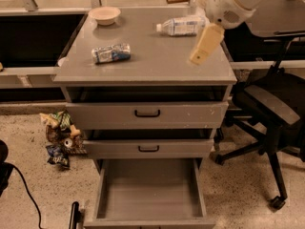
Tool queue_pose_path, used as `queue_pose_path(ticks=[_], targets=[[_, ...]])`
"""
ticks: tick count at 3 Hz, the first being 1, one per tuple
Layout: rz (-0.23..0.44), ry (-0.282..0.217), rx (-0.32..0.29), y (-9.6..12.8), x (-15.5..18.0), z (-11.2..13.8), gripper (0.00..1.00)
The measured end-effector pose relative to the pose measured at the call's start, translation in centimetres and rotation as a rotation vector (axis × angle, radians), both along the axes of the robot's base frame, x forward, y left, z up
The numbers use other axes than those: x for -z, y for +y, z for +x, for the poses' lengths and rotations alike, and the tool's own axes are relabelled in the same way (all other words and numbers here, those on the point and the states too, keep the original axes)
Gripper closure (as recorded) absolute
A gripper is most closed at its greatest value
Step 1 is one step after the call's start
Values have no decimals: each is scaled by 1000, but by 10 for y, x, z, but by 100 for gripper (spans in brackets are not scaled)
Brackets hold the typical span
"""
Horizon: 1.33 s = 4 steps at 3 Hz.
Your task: Place redbull can into bottom drawer
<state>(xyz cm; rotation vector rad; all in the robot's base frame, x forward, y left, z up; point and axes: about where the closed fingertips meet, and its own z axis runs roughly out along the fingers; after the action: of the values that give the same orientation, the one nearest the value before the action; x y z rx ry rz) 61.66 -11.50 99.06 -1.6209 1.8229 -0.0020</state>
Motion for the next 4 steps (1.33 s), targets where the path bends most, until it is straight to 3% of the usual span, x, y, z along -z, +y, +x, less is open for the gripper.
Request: queue_pose_path(ticks=[1,2,3,4], targets=[[115,-84,-95,59,-21,56,0],[115,-83,-96,60,-20,56,0],[212,-69,-93,79,-2,71,0],[314,-34,-85,118,30,101,0]])
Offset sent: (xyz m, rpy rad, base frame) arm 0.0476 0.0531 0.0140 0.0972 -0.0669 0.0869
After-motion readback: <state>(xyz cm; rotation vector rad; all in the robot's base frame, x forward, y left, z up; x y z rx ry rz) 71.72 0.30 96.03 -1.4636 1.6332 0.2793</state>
